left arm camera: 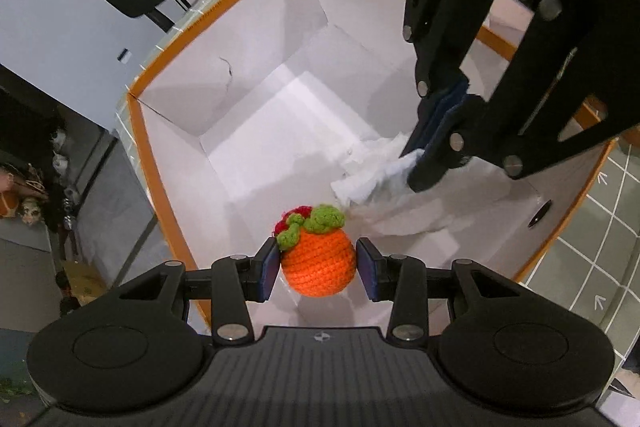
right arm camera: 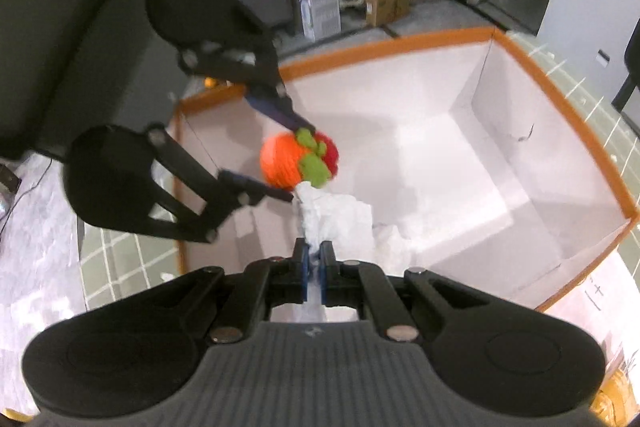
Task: Organize soft objects
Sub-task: 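Open the right gripper to drop the tissue while the left gripper releases the fruit into the box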
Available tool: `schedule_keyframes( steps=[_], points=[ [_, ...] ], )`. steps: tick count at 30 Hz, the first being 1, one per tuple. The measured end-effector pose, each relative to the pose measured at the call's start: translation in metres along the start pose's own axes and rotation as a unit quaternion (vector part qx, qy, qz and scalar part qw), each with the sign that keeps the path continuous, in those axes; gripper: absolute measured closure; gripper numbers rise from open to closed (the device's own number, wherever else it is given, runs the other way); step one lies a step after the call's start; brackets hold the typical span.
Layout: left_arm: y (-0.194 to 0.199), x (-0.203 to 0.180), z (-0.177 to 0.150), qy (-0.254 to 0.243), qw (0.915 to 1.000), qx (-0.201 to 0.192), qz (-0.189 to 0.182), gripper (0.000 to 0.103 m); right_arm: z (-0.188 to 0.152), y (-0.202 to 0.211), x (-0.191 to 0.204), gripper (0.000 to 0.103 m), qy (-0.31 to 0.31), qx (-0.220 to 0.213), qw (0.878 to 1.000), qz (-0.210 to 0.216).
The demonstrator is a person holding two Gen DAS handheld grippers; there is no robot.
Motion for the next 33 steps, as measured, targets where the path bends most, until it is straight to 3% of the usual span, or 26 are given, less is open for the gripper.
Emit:
schedule_keyframes(
  steps=[7, 16, 18, 20, 33],
  points=[
    [-0.017, 0.0, -0.002, -0.004, 0.9991, 0.036, -0.021, 0.052, -0.008, -0.018, -0.002, 0.1, 0.021, 0.025, 0.999, -0.031],
    [-0.029, -0.001, -0.007, -0.023, 0.9945, 0.093, -0.041, 0.05, -0.009, -0.024, -0.008, 0.099, 0.085, 0.044, 0.99, -0.105],
    [-0.029, -0.002, -0.006, -0.028, 0.9943, 0.096, -0.035, 0.043, -0.009, -0.019, -0.014, 0.089, 0.108, 0.044, 0.985, -0.131],
    [-0.028, -0.002, -0.005, -0.026, 0.9946, 0.096, -0.029, 0.031, -0.007, -0.015, -0.017, 0.064, 0.125, 0.034, 0.979, -0.156],
    [-0.003, -0.003, 0.005, -0.026, 0.996, 0.083, -0.02, 0.031, 0.002, 0.018, -0.032, 0.064, 0.121, -0.025, 0.972, -0.198]
  ],
)
Point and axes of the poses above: each gripper's, at about its wrist camera, not at the fingertips, and y roughly against the way its jaws point, x to its left, z to its top, the point moved 10 cm from there along -y, roughly the way its jaws point, and after that the axes turned 9 degrees about -y, right-handed, at the moved point
